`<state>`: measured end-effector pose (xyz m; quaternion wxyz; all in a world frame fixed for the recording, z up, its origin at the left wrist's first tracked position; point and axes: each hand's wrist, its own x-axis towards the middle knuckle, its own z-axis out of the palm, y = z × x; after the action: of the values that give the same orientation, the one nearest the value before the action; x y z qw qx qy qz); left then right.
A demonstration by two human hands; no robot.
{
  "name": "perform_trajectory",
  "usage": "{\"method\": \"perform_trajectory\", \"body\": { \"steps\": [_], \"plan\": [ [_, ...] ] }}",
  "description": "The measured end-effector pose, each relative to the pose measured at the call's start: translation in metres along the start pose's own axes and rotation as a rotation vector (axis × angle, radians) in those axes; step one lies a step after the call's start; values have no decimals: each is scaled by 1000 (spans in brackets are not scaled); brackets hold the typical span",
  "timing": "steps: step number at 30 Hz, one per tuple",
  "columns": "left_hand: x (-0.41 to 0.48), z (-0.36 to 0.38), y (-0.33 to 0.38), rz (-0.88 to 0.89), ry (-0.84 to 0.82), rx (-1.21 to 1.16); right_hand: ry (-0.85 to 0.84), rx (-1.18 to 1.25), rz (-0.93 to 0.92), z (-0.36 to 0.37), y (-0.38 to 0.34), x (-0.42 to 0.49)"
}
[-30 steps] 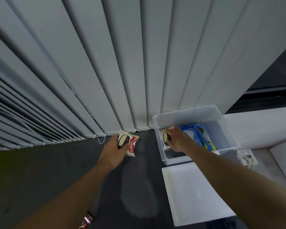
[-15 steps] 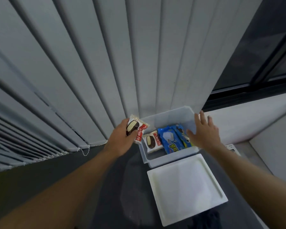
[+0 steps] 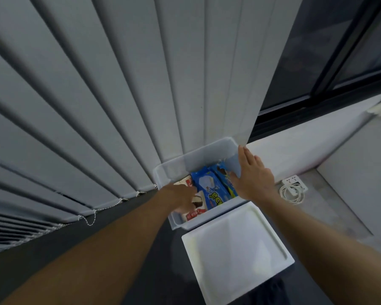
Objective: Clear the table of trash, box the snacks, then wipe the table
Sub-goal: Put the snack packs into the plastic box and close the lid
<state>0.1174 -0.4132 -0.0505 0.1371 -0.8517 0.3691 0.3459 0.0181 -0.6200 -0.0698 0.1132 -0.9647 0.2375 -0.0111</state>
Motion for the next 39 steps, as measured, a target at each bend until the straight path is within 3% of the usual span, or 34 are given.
{"method": "perform_trajectory", "body": {
  "steps": [3,12,18,28,34,39],
  "plan": [
    [17,8,1,20,-128,86,10,-2,-3,-1,-1,-1],
    [30,34,11,-95,-186,239,58,-22,11,-5,-5,-3],
    [37,47,14,-140,-92,313,38,-6,20,-5,-6,-3],
    [4,22,12,-91,93,237,-22,-2,14,-9,-8,-3],
    [-45,8,-13,-87,369,68,-66,36,-12,-19,-16,-4],
    [-90,27,-40,-139,449,-84,-17,54,-131,-25,-59,-29]
  ]
}}
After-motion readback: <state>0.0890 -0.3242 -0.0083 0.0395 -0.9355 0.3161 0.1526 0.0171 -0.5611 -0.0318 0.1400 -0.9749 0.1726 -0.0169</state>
